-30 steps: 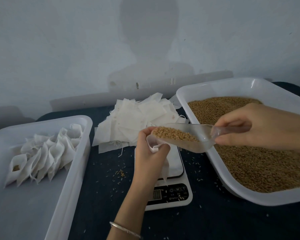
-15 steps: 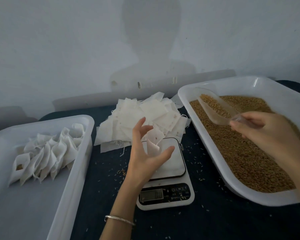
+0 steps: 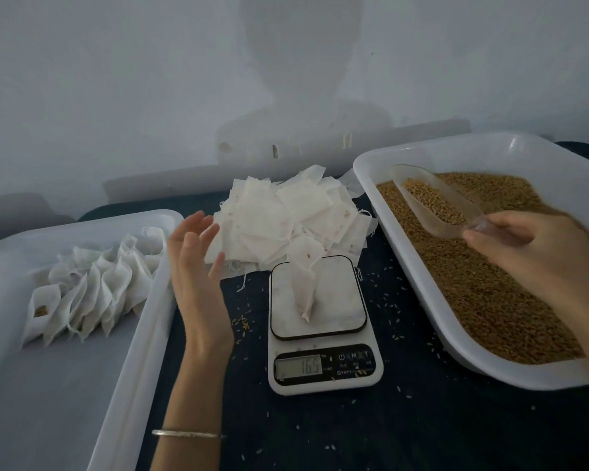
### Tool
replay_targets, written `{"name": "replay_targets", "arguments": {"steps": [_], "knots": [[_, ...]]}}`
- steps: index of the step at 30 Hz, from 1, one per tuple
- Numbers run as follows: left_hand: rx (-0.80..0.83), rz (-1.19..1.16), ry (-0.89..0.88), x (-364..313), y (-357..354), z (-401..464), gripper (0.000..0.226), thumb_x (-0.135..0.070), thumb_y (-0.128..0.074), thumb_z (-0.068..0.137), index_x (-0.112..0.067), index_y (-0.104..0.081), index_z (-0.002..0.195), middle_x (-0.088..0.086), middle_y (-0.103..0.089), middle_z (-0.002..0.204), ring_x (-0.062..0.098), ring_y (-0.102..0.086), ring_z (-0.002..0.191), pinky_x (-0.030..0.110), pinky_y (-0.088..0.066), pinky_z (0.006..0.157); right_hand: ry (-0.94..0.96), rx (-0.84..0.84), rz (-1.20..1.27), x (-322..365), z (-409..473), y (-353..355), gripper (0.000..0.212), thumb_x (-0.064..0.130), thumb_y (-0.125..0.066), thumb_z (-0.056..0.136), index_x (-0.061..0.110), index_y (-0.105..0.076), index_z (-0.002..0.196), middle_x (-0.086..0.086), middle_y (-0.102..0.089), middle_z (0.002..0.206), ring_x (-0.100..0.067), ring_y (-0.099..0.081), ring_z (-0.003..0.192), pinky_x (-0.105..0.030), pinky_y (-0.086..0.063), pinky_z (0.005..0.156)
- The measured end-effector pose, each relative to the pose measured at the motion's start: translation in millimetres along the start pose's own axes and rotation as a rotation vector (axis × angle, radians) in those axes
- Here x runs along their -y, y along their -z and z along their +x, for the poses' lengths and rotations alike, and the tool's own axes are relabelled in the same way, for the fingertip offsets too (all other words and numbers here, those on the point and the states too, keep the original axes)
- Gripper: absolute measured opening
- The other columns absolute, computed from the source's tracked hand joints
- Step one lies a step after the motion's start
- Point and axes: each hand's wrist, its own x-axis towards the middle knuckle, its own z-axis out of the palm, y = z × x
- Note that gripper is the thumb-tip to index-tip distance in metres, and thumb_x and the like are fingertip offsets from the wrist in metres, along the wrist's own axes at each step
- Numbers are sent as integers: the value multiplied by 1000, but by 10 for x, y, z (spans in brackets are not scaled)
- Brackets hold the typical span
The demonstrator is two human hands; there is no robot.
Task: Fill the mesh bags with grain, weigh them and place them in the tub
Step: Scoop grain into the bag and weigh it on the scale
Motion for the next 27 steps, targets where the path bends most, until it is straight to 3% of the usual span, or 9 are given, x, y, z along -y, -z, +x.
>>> {"name": "replay_targets", "arguments": {"steps": [4,11,15,19,23,27], "knots": [[-101,55,-11,54,99,-24,14,-28,-46,92,-27,-59,93,-8,-65,95,6,-63,96,26,-49,83,21,9,2,25,-20,2,29,39,-69,81,21,-72,103,6,-69,88,-13,-62,85,-33,-44,74],[-93,152,-15,77,186,-27,15,-15,-50,91,-24,-61,86,-11,-58,74,4,-56,73,24,-46,74,104,65,1,106,-40,58,21,41,-69,80,29,-71,97,15,-69,85,-5,-61,82,-22,-37,63],[48,234,5,31,165,25,13,-10,-52,94,-18,-58,87,-11,-53,64,2,-47,59,15,-42,56,273,263,-121,383,49,298,23,59,-60,67,47,-68,84,28,-68,78,6,-62,74,-20,-36,62],[270,502,102,13,20,119,19,-34,-53,94,-21,-55,80,-11,-52,57,-2,-45,49,19,-37,53,416,417,-201,765,177,491,37,67,-56,55,59,-62,91,42,-62,78,24,-55,77,-17,-35,64],[470,766,82,14,-180,133,34,-48,-50,89,-20,-52,69,-8,-50,58,3,-42,49,25,-37,55,464,540,-300,1014,342,513,43,74,-54,49,57,-65,87,43,-62,81,26,-53,81,-15,-37,70],[524,871,83,56,-285,145,33,-38,-52,89,-12,-53,69,-2,-52,60,11,-45,55,28,-41,59,522,606,-431,1125,449,438,51,78,-48,45,47,-70,79,42,-61,82,25,-52,83,-12,-35,70]]}}
